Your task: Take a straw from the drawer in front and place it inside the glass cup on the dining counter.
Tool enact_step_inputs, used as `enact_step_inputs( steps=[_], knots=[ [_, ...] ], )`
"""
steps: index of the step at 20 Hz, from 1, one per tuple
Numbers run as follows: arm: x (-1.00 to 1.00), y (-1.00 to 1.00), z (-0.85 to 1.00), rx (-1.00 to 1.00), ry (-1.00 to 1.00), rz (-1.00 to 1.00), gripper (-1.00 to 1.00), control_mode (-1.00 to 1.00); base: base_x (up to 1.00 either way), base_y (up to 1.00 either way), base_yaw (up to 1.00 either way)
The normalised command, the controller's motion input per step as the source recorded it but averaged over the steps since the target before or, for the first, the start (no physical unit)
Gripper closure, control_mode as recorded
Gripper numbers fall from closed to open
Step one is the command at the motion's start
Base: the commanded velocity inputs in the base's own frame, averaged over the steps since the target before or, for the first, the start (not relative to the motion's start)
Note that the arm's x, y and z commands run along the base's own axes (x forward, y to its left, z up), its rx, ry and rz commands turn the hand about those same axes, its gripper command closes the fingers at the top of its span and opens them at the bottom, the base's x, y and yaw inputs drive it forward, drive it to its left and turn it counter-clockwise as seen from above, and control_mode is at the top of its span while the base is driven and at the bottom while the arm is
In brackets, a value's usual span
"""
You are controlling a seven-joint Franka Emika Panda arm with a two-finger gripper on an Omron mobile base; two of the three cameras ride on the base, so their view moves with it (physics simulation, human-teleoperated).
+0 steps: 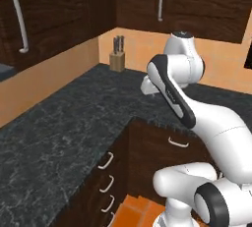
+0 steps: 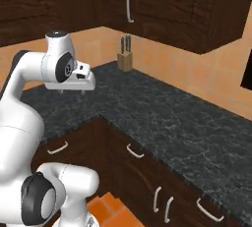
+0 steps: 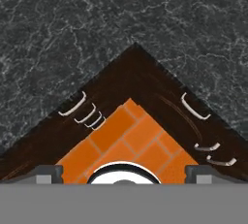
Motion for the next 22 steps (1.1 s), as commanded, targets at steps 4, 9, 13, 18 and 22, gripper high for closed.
enact_step_inputs(
  steps=[4,9,13,18,22],
  knots=[
    [0.0,0.0,0.0,0.0,0.0,0.0,-1.0,1.0,-0.41,0.84,-0.55],
    [0.0,0.0,0.0,0.0,0.0,0.0,-1.0,1.0,-0.2,0.91,-0.43],
    [0.0,0.16,0.0,0.07,0.0,-0.07,-1.0,-1.0,-0.04,0.66,-0.23],
    [-0.07,-0.19,-0.03,0.4,-0.04,-0.16,-1.0,-1.0,0.0,0.0,0.0],
    [-0.27,-0.88,-0.45,0.51,-0.03,-0.08,-1.0,-1.0,0.0,0.0,0.0]
  ],
)
